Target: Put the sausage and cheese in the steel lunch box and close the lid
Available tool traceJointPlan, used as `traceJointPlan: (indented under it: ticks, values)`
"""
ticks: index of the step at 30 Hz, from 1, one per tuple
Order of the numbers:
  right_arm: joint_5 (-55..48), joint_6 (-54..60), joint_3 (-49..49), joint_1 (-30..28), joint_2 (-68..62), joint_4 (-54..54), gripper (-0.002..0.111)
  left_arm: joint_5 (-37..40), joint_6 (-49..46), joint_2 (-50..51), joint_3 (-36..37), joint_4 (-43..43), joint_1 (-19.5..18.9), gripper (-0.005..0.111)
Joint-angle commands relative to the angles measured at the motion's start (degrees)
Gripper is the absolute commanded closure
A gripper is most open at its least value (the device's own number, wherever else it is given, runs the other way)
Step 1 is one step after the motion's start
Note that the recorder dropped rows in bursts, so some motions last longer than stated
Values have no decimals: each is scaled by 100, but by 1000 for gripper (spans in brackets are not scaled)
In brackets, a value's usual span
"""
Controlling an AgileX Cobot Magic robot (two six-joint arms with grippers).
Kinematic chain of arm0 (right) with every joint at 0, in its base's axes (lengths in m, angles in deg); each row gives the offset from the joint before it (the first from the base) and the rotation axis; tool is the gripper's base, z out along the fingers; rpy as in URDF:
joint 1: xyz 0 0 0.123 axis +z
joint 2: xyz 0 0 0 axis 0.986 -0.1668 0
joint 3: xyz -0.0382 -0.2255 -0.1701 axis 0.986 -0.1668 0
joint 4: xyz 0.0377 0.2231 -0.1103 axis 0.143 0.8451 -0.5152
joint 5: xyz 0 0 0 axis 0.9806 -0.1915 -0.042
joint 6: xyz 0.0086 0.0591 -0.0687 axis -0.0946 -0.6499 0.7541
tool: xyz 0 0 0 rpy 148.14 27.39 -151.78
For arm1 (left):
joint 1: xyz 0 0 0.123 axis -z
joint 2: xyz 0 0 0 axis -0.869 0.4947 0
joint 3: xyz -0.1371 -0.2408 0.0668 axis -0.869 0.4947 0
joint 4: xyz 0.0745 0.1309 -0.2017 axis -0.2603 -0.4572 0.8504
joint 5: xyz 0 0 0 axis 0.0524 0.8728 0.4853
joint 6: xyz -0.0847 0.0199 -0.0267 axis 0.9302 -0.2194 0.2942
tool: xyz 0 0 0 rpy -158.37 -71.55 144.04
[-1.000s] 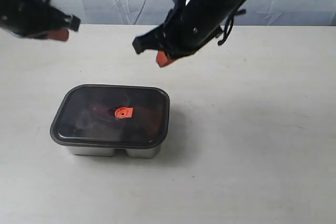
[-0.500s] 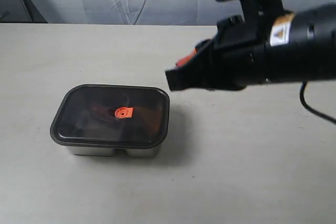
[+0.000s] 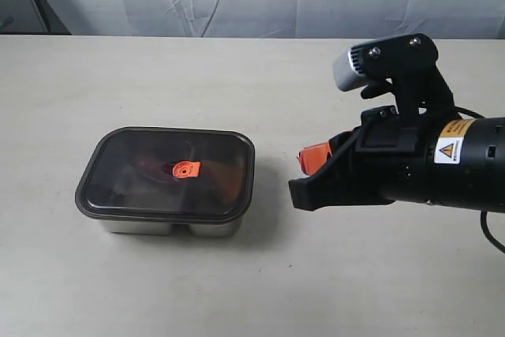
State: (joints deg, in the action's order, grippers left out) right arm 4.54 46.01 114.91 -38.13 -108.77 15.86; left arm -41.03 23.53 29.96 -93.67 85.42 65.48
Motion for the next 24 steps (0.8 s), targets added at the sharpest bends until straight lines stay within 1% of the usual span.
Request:
traceJointPlan:
  ticks: [1,4,5,8,13,18,20,22,24]
  values:
    - [30,10,-26,6,46,21,108,-80,5,-42,14,-13,17,107]
    - [30,8,-26,6,97,-3,108,-80,5,-42,14,-13,17,107]
    - [71,35,-26,-28,178,-190,108,-80,5,-42,14,-13,17,107]
    - [-24,36,-26,-360,599,-469,108,-79,5,-42,14,-25,17,107]
    - [-37,36,-149,-1446,1569,-596,108,-79,5,-42,14,-25,17,107]
    - [-203,36,-613,-3047,2942,-803,108,-79,5,-42,14,-25,17,107]
    - [-289,36,-827,-3569,3542,-1019,108,-79,5,-42,14,-25,17,107]
    - [-481,36,-1001,-3964,4096,-1188,108,-79,5,-42,14,-25,17,107]
    - [-840,36,-1108,-4162,4487,-1251,108,-79,5,-42,14,-25,17,107]
